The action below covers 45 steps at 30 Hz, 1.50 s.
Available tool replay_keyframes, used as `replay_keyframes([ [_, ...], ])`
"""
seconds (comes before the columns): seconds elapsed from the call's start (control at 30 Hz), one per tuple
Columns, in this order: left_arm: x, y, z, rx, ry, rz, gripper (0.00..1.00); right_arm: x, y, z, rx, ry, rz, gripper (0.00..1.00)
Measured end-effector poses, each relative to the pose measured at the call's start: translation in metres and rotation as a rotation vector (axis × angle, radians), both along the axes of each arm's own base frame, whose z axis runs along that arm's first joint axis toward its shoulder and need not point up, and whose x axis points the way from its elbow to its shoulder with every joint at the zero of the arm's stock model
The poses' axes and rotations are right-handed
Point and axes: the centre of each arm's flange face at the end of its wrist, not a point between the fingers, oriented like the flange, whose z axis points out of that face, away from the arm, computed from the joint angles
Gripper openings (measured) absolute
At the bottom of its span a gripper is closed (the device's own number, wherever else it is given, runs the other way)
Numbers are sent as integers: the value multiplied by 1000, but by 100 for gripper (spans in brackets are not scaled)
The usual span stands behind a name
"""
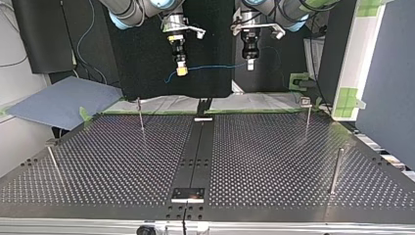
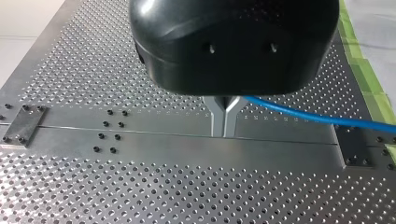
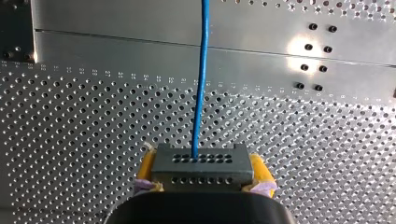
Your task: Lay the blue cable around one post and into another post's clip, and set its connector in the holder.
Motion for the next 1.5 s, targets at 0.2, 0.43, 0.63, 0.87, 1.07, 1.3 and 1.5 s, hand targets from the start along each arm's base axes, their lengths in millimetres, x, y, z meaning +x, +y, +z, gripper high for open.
replay_keyframes([
  [0.2,0,0,1,-1,-2,-2,2,-2,1,-3,6,7,-1,0],
  [0.43,0,-1,1,-1,-2,-3,2,-11,7,-32,63,64,-4,0],
  [0.63,0,-1,1,-2,-3,-3,2,-12,8,-38,73,75,-5,0],
  [0.87,0,-1,1,-2,-3,-3,2,-12,8,-38,74,75,-5,0],
  [1.07,-16,0,-11,-4,17,-7,2,-12,8,-38,74,76,-5,0],
  [1.3,-39,-8,-31,-4,25,-52,2,-12,8,-38,74,76,-5,0],
  [1.5,-38,-12,-29,-27,-8,-58,2,-12,8,-38,74,76,-5,0],
])
